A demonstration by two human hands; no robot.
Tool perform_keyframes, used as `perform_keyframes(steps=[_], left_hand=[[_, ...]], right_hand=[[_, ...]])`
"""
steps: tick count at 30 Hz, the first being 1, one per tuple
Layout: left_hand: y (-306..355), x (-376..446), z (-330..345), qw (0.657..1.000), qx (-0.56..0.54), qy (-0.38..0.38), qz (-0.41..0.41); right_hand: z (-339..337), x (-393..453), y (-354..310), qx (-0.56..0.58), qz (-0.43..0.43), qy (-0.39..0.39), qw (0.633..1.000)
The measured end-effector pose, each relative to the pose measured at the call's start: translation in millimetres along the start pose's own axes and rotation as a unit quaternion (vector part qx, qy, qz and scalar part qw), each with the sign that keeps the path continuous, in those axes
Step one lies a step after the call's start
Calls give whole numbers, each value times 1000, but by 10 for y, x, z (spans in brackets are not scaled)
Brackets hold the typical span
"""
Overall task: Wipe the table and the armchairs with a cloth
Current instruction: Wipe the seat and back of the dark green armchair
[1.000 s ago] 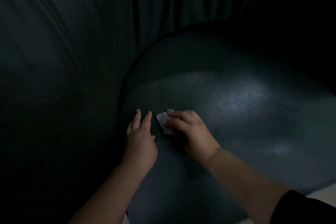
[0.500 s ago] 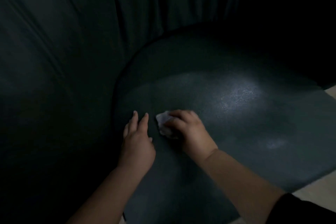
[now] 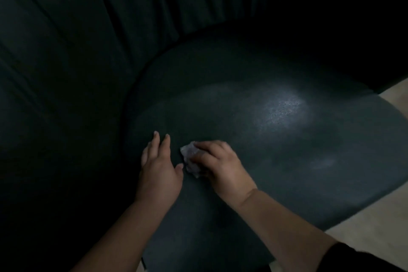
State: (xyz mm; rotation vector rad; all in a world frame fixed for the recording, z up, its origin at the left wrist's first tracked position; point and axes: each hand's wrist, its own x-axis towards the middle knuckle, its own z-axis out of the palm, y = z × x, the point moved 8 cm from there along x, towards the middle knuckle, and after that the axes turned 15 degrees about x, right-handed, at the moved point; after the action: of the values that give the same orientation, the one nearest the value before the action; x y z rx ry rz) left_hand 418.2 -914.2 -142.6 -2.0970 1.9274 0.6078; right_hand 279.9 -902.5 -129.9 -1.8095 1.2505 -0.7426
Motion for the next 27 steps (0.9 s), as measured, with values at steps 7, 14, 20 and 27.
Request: perform_keyframes(steps=[7,14,20,27], left_hand=[[169,31,9,1000,8,4,24],[276,34,85,998,50,-26,35],[259,0,120,997,51,-27,47],[249,-5,-3,995,65,-67,19]], right_hand=[[-1114,84,729,-56,138,163,975],[-335,184,269,-39,5,5,999],[-1269,15,914,-75,100,113,986],[-1476,-1,851,-11,198,163,967]])
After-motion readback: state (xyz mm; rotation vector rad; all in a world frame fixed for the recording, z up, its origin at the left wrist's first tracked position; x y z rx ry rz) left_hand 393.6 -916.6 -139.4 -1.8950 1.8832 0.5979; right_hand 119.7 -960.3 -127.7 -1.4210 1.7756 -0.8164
